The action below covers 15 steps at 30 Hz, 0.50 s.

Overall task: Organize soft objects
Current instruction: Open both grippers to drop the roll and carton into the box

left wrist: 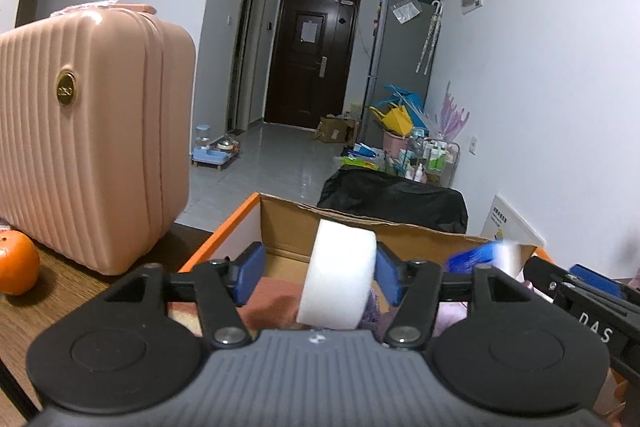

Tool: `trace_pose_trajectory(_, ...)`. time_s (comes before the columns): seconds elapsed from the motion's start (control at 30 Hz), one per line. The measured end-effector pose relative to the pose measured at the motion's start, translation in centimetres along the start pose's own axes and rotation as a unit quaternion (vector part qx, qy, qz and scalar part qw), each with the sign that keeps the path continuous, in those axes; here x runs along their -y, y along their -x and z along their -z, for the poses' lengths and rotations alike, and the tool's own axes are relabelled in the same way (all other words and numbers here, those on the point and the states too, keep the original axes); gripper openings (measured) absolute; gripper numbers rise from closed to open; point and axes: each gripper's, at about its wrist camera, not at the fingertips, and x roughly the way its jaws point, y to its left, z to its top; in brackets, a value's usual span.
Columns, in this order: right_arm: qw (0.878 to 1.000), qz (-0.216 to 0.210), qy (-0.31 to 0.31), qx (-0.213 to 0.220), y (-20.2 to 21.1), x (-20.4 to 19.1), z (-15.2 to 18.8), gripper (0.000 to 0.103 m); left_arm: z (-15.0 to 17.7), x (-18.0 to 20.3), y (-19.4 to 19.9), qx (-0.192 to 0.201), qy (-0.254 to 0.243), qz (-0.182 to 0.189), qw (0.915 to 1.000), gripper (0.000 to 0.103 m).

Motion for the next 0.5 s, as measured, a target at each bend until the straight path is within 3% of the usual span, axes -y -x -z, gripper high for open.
trace_pose_trajectory(0.03,1.000,0.001,0.000,0.002,0.07,-0.03,0.02,0.058,-0.03,-0.08,0.05,0.002,0.002,-0.002,1.0000,0.073)
trace_pose_trajectory(0.2,1.000,0.003,-0.008,0.012,0.42,0.15,0.16,0.090,0.03,-0.26,0.48,0.015,0.005,-0.022,0.9996,0.094)
trace_pose_trajectory(0.23,1.000,0.005,-0.009,0.016,0.54,0.18,0.22,0.092,0.04,-0.27,0.61,0.018,0.005,-0.026,0.9995,0.103)
trace_pose_trajectory(0.33,1.000,0.008,-0.007,0.020,0.67,0.17,0.35,0.103,0.11,-0.28,0.96,0.029,0.007,-0.043,0.9986,0.103)
trace_pose_trajectory(0.5,1.000,0.013,0.001,0.022,0.84,-0.04,0.51,0.103,0.07,-0.67,0.64,0.018,0.016,-0.050,0.9985,0.103)
